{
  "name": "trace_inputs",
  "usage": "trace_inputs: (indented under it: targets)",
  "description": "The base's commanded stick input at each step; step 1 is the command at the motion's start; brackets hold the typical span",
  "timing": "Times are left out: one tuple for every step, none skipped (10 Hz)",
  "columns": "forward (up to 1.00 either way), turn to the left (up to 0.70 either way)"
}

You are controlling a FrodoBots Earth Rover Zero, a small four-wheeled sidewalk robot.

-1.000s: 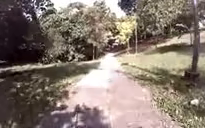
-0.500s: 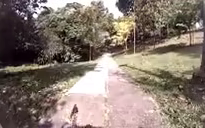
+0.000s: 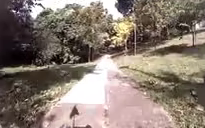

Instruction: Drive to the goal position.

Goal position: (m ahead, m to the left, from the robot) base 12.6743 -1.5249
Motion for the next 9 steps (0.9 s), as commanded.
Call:
trace_inputs:
  targets:
    - [0.70, 0.00]
    - [0.70, 0.00]
    - [0.70, 0.00]
    - [0.70, 0.00]
    - [0.70, 0.00]
    - [0.70, 0.00]
    - [0.70, 0.00]
    - [0.70, 0.00]
    - [0.70, 0.00]
